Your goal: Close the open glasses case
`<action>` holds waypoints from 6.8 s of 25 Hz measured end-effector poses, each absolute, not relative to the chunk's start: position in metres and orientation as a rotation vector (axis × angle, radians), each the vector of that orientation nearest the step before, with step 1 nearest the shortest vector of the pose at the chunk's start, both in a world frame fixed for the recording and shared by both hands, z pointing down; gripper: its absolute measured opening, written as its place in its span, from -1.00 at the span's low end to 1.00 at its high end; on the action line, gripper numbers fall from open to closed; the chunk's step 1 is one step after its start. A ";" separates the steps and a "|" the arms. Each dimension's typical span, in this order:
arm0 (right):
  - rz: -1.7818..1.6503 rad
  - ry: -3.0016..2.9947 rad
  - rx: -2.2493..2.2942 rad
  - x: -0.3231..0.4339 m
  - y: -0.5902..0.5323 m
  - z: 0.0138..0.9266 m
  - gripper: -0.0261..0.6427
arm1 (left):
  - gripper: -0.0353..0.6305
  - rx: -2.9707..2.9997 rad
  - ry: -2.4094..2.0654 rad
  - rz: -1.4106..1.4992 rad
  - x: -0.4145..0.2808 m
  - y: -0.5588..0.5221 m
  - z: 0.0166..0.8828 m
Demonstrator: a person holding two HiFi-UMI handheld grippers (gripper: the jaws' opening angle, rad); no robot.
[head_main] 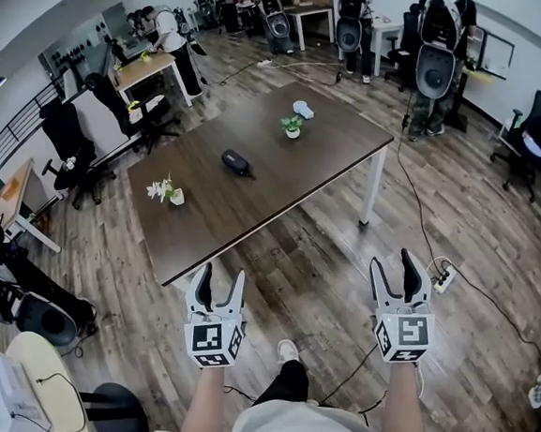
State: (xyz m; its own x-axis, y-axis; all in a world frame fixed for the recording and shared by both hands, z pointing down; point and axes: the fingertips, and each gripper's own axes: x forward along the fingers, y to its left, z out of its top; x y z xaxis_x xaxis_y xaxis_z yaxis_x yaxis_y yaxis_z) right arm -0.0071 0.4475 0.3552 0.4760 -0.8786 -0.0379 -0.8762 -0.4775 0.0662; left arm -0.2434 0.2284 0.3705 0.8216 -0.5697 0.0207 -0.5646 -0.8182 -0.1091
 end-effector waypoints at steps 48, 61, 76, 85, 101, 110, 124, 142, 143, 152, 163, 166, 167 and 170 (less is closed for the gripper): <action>0.035 -2.271 2.215 0.183 -0.096 0.362 -0.23 | -0.10 -2.711 1.573 -0.089 -0.122 -0.184 0.385; -0.001 -2.398 2.083 0.260 -0.183 0.353 -0.24 | -0.10 -2.578 1.729 -0.074 -0.055 -0.236 0.357; -0.031 -2.536 1.945 0.268 -0.233 0.359 -0.25 | -0.10 -2.443 1.868 -0.041 -0.051 -0.242 0.357; -0.192 -2.467 1.948 0.248 -0.252 0.349 -0.25 | -0.10 -2.457 1.781 -0.007 -0.062 -0.270 0.367; -0.185 -2.408 1.859 0.230 -0.268 0.367 -0.25 | -0.10 -2.511 1.791 -0.050 -0.065 -0.291 0.391; -0.019 -2.461 1.589 0.155 -0.266 0.439 -0.25 | -0.10 -2.547 1.801 -0.129 -0.063 -0.278 0.426; 0.068 -2.265 1.036 0.049 -0.260 0.582 -0.21 | -0.10 -2.633 1.893 -0.260 -0.074 -0.239 0.490; -0.020 -2.103 1.055 0.064 -0.268 0.620 -0.26 | -0.10 -2.708 1.845 -0.300 -0.061 -0.241 0.512; -0.010 -2.092 1.083 0.071 -0.269 0.620 -0.24 | -0.10 -2.711 1.839 -0.301 -0.060 -0.241 0.512; 0.305 -2.066 1.215 0.099 -0.272 0.637 0.00 | -0.10 -2.751 1.774 -0.329 -0.043 -0.242 0.514; 0.517 -2.157 1.283 0.110 -0.279 0.640 -0.14 | -0.10 -2.801 1.728 -0.337 -0.033 -0.244 0.517; 0.590 -2.216 1.295 0.109 -0.278 0.630 -0.16 | -0.10 -2.840 1.703 -0.302 -0.029 -0.246 0.515; 0.619 -2.241 1.300 0.108 -0.278 0.625 -0.16 | -0.10 -2.852 1.689 -0.294 -0.028 -0.246 0.514; 0.728 -2.333 1.320 0.107 -0.277 0.609 -0.17 | -0.09 -2.892 1.624 -0.273 -0.021 -0.246 0.512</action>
